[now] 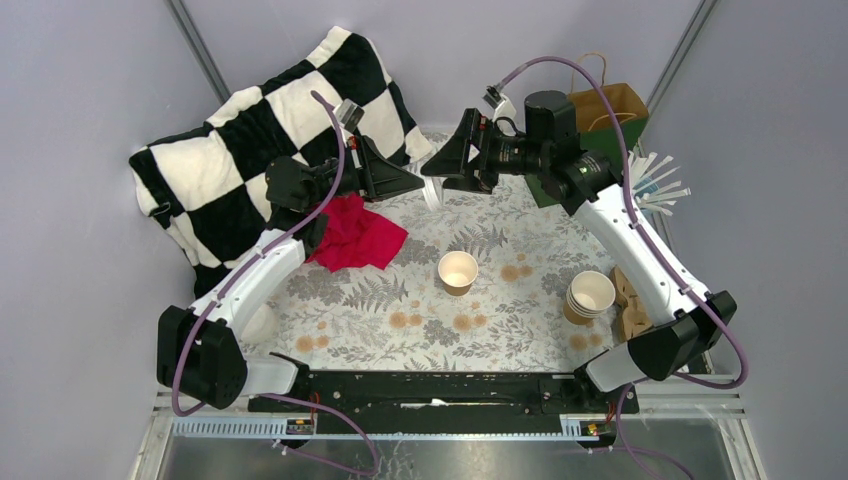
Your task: Pack the takeout coffee
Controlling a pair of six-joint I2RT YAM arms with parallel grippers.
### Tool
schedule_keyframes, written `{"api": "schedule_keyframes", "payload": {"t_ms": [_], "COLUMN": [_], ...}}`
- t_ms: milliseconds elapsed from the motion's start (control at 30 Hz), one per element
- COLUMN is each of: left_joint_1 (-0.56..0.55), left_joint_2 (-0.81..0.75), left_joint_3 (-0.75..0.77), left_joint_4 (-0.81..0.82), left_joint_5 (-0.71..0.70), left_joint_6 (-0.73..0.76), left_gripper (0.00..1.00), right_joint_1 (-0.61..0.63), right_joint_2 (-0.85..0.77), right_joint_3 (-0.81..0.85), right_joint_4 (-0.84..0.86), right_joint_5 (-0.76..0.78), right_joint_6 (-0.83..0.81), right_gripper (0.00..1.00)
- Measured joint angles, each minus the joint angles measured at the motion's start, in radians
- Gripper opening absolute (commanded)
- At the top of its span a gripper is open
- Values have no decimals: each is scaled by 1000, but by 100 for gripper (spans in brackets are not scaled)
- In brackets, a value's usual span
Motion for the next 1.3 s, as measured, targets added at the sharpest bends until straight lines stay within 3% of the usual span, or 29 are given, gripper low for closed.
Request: {"api": "schedule_keyframes", "payload": {"t_ms": [567, 1300], "left_joint_1": [0, 0], "left_joint_2": [0, 0], "left_joint_3": [-12, -12], "left_joint_4": [75, 56], "left_joint_5": [6, 6], "left_joint_6": [-31, -21], "left_gripper": [0, 0], "right_joint_1": [-22, -26], "right_joint_2": [-87, -92], "right_joint_3": [-156, -167], "right_joint_4": [159, 182], "right_joint_5": [-43, -45], "right_joint_6": [85, 102], "right_gripper": [100, 100]}}
